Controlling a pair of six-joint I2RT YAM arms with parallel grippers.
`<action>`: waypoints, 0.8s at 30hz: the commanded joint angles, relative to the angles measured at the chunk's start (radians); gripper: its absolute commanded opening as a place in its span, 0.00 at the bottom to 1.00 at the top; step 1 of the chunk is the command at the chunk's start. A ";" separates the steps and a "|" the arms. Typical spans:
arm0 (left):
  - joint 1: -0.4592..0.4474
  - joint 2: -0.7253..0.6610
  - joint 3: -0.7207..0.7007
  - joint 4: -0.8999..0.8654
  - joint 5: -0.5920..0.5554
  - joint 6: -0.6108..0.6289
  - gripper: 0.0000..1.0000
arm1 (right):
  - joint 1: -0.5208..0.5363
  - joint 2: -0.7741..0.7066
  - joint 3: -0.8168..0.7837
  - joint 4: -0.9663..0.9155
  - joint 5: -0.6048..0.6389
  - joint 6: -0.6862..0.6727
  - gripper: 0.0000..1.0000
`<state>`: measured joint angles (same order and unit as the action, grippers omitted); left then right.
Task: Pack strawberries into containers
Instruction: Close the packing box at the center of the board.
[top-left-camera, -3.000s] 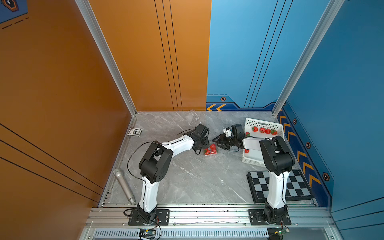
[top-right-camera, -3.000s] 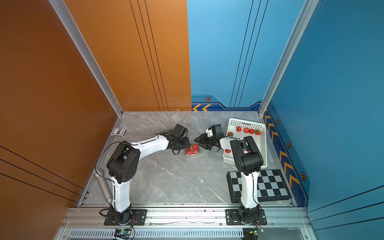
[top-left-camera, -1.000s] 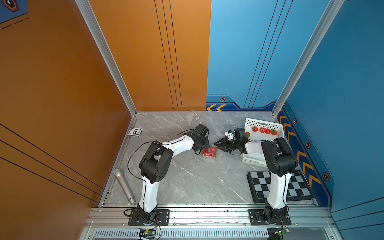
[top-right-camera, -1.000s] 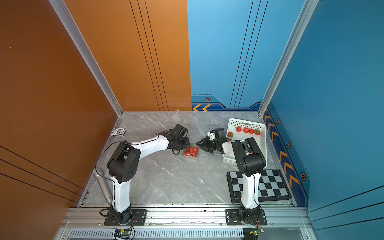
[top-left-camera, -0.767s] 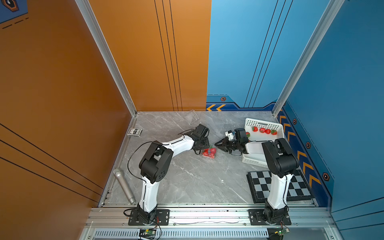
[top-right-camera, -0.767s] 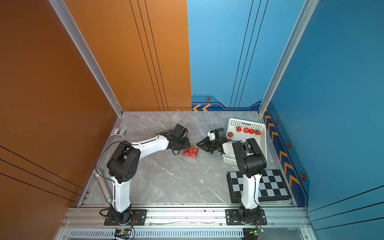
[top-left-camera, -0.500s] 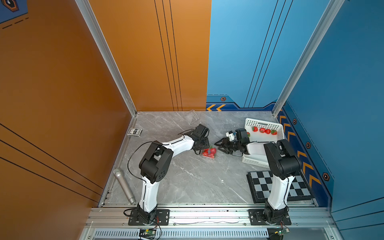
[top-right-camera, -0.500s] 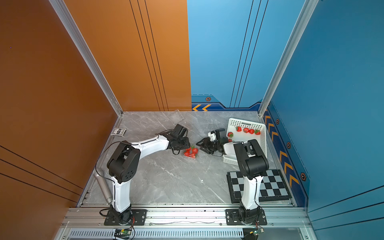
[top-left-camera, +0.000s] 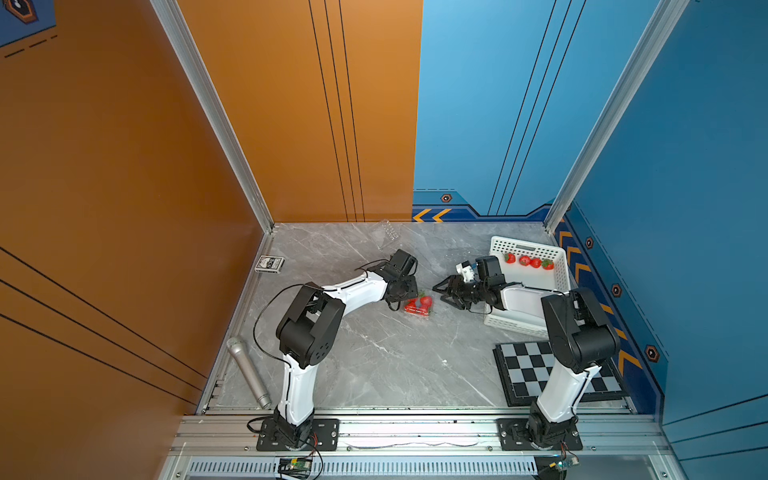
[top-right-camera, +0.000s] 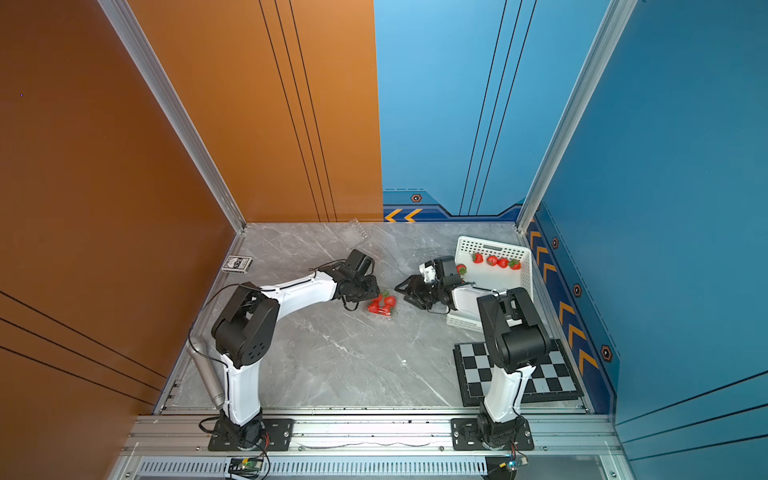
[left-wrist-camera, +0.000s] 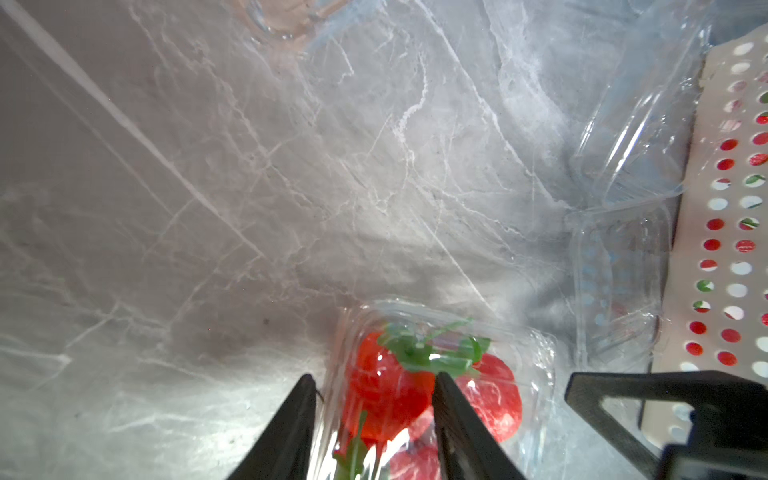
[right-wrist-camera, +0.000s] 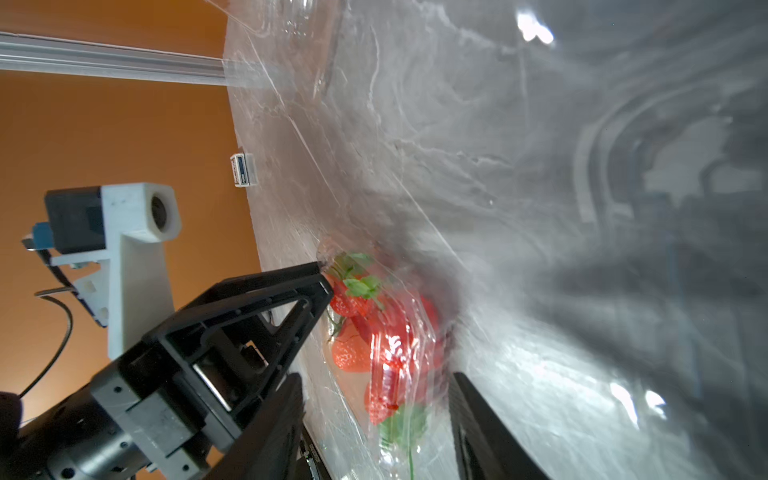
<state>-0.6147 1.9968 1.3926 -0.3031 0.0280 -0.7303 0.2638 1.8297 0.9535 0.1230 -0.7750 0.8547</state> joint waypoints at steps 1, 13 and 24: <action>-0.005 -0.029 -0.026 -0.044 -0.007 0.014 0.50 | 0.012 -0.019 -0.018 -0.038 0.025 -0.028 0.58; -0.004 -0.052 -0.044 -0.044 -0.021 0.011 0.55 | 0.044 0.013 -0.018 -0.032 0.023 -0.025 0.60; 0.004 -0.083 -0.081 -0.022 -0.019 0.009 0.57 | 0.090 0.026 -0.010 -0.068 0.066 -0.030 0.63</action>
<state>-0.6155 1.9423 1.3285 -0.3065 0.0269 -0.7303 0.3450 1.8347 0.9470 0.0959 -0.7444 0.8490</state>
